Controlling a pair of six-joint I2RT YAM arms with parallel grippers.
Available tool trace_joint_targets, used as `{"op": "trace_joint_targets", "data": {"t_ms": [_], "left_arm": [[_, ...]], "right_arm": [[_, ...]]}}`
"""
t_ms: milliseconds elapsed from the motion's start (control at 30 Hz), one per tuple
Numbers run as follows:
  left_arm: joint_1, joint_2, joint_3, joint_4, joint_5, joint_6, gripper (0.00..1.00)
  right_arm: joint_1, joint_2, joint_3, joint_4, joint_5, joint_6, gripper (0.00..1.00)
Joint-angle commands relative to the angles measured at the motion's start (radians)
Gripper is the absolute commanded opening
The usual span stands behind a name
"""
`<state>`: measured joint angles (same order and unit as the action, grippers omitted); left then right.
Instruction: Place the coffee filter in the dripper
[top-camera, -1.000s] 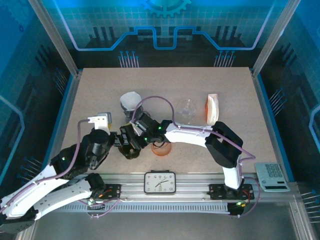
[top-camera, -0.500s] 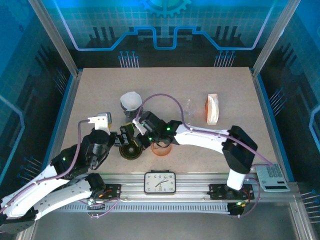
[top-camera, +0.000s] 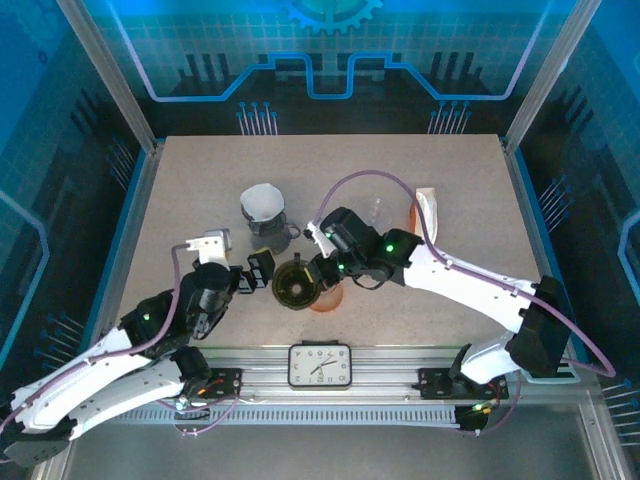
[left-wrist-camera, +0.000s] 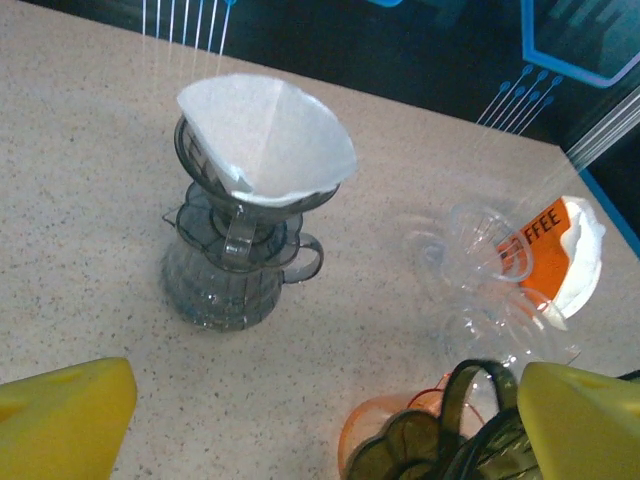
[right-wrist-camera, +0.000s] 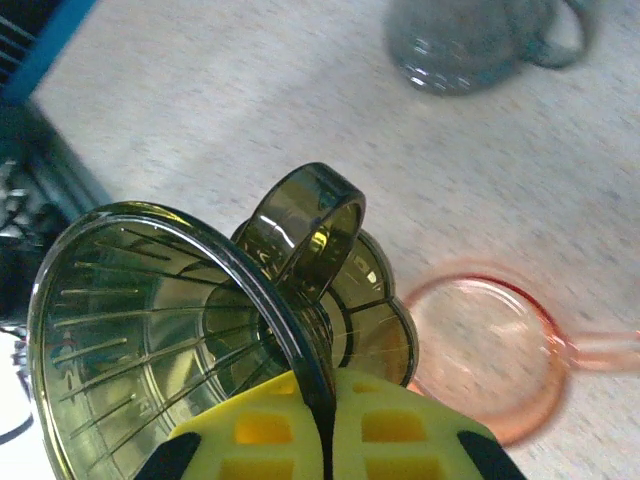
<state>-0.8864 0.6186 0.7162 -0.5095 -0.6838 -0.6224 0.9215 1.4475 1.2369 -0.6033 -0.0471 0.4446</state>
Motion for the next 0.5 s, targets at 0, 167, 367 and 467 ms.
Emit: {"op": "trace_joint_targets", "data": {"t_ms": [0,167,367,467], "left_arm": [[0.006,0.007,-0.023,0.041,0.013,-0.037,0.99],[0.007,0.003,-0.036,0.05,0.027,-0.032,0.99],[0.007,0.003,-0.041,0.039,0.04,-0.033,0.99],[0.007,0.001,-0.045,0.033,0.045,-0.038,0.99]], "right_arm": [[-0.049,0.004,0.072,-0.158,0.004,0.004,0.0],[-0.1,0.049,0.111,-0.201,0.002,-0.012,0.0],[-0.124,0.104,0.154,-0.214,-0.02,-0.013,0.0],[-0.137,0.109,0.15,-0.215,-0.029,-0.013,0.0]]}}
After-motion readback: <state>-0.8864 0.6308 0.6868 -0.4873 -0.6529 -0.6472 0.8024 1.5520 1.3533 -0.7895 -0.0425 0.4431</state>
